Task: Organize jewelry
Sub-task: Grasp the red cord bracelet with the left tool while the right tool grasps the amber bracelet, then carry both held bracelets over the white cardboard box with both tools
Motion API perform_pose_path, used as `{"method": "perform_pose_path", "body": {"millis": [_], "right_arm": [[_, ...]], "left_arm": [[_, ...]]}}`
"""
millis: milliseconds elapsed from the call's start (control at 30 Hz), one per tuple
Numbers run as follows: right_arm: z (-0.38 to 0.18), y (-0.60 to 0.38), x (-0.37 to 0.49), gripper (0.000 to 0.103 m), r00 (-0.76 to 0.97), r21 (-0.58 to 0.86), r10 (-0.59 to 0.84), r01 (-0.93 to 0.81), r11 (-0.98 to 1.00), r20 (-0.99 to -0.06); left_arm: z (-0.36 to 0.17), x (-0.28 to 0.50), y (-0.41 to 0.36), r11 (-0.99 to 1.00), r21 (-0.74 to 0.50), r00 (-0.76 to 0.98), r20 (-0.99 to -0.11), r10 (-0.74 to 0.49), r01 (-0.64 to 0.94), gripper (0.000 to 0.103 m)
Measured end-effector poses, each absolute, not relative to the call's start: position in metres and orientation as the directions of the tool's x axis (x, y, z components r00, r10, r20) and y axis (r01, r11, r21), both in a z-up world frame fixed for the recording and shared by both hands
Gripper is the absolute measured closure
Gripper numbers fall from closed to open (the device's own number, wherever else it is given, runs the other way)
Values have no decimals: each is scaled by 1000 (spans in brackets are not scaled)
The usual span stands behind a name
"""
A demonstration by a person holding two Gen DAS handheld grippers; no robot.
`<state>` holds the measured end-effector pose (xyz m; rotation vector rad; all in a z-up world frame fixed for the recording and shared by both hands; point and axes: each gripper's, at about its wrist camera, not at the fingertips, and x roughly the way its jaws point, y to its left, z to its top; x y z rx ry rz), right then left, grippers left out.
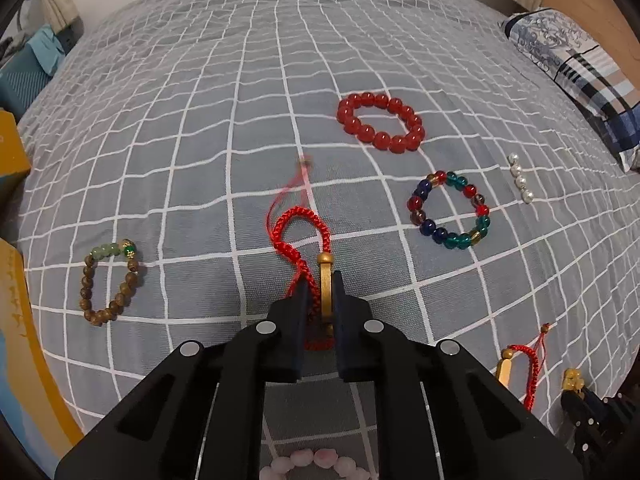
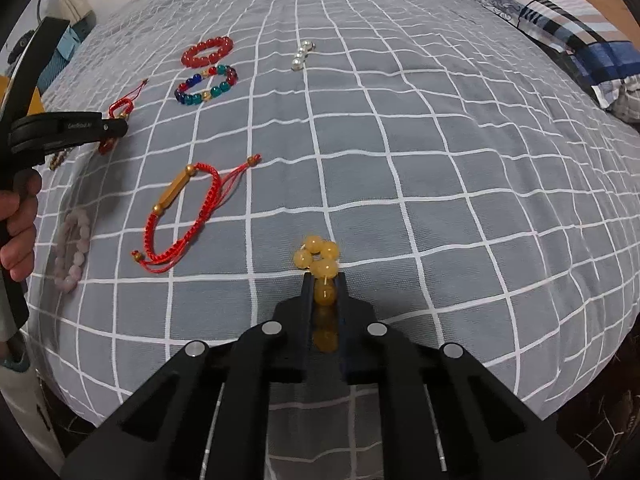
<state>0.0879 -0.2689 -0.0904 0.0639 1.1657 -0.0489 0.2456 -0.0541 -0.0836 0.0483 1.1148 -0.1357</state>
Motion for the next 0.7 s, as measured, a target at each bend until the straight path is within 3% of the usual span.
{"method": "perform_pose_path", "body": {"millis": [500, 700], "right_arm": [[-69, -274, 82, 94, 503, 35, -25, 108, 994, -864], [-64, -271, 82, 94, 550, 19, -43, 107, 994, -834]], "left_arm": [[-49, 231, -47, 990, -63, 533, -837, -121, 127, 93], [-36, 221, -53, 991, -21, 610, -787, -96, 129, 93]]}}
